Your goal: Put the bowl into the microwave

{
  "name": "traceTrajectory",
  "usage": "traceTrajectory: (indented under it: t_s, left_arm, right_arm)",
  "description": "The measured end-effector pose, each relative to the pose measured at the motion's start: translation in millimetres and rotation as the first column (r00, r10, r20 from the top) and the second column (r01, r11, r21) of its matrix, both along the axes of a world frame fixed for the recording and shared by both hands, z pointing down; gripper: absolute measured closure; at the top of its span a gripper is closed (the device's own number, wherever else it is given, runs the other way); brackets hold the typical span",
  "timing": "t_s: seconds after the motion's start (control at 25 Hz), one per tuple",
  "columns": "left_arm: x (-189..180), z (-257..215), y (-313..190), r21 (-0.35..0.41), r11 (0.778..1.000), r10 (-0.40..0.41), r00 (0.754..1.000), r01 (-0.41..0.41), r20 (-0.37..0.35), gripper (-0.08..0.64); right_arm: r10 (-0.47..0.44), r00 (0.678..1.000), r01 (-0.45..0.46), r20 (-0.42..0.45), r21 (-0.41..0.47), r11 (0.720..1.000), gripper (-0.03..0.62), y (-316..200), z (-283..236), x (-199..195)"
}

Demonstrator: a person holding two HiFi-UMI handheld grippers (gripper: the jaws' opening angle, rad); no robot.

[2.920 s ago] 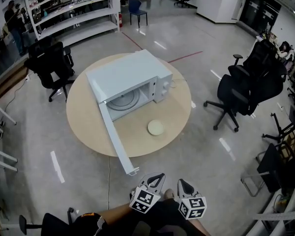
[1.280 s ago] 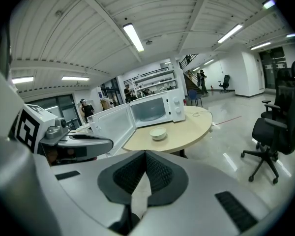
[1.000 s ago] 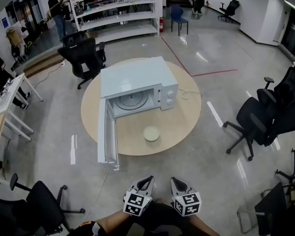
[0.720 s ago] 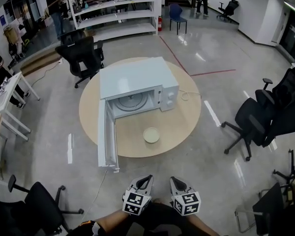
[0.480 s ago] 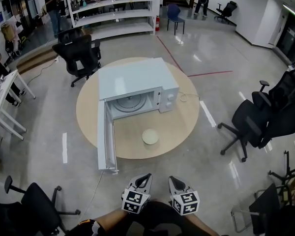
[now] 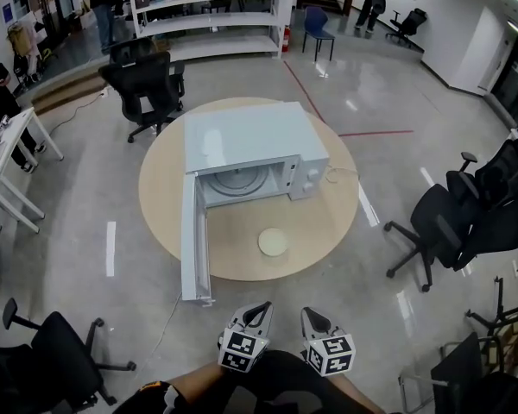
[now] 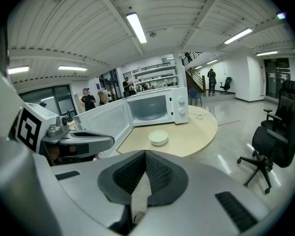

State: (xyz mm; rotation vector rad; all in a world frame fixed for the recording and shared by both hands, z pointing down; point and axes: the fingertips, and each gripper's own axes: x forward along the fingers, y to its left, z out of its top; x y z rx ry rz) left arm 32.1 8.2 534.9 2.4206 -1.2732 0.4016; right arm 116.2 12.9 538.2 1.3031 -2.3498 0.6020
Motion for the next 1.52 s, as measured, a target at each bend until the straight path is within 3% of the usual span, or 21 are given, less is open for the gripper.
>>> traceTrajectory:
  t_s: [0.2,0.92,1.28,1.52]
  left_arm:
    - [-13,3,-5,-0.01,0.999,-0.033,0.999,0.033,-0.006,0.512]
    - [-47,11,-25,-0.014,1.0,-0.019,0.998,0.019,-0.054,0.512]
    - [-63,7,-36,-0.004,0.996,-0.085,0.996,0.085,-0.034,0.512]
    - [-52,0,-49,0.015,0.992,-0.128,0.992,0.128,-0.012,0.512]
  right_arm:
    - [-0.029,1.0,0.029,-0.011,-0.011,1.0,0.577,-7,2,-12]
    - [-0.037,0.998,0.036,-0.054,-0.024,0.999,0.577,-28,6,-54]
    - [-0.099,0.995,0.099,-0.031,-0.021,0.995,0.577,-47,5,-68]
    - [-0.132,0.991,0.132,-0.015,-0.003,0.991,0.577,-66,0,-52]
